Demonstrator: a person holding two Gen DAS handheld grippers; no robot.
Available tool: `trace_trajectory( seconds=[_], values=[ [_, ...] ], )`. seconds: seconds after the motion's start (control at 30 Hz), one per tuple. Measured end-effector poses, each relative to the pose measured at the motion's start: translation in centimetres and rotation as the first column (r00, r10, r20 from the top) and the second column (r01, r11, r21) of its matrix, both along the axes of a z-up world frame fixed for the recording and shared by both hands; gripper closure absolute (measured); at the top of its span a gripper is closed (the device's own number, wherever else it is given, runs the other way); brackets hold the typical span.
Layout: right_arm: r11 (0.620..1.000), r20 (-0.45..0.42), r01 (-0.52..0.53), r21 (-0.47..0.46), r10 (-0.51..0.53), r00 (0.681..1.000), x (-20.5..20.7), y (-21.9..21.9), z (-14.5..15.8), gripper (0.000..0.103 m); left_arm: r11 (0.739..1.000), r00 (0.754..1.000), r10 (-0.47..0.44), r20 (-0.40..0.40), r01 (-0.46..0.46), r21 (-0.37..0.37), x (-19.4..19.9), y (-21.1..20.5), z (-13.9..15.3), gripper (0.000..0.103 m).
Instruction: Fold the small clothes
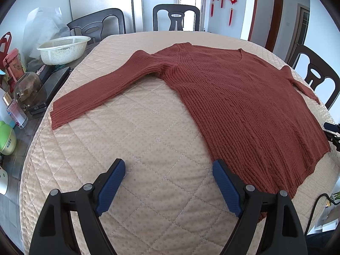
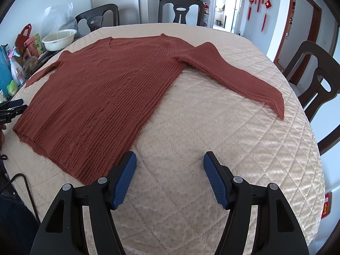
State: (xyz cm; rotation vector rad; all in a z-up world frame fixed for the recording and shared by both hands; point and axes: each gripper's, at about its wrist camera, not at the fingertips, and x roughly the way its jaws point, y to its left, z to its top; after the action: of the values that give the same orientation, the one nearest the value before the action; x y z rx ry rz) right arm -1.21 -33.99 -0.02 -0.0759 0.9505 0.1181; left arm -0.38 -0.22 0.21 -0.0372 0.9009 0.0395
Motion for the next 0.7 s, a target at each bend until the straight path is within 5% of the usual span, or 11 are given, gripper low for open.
trace_trajectory(
  seconds=[0.7],
  values=[
    [1.0, -0.01, 0.002, 0.0, -0.002, 1.0, 0.14, -0.15, -0.04, 0.037, 1.0, 1.0, 0.0, 0.001, 0.0, 0.001, -0.09, -0.01, -0.07, 0.017]
  ],
)
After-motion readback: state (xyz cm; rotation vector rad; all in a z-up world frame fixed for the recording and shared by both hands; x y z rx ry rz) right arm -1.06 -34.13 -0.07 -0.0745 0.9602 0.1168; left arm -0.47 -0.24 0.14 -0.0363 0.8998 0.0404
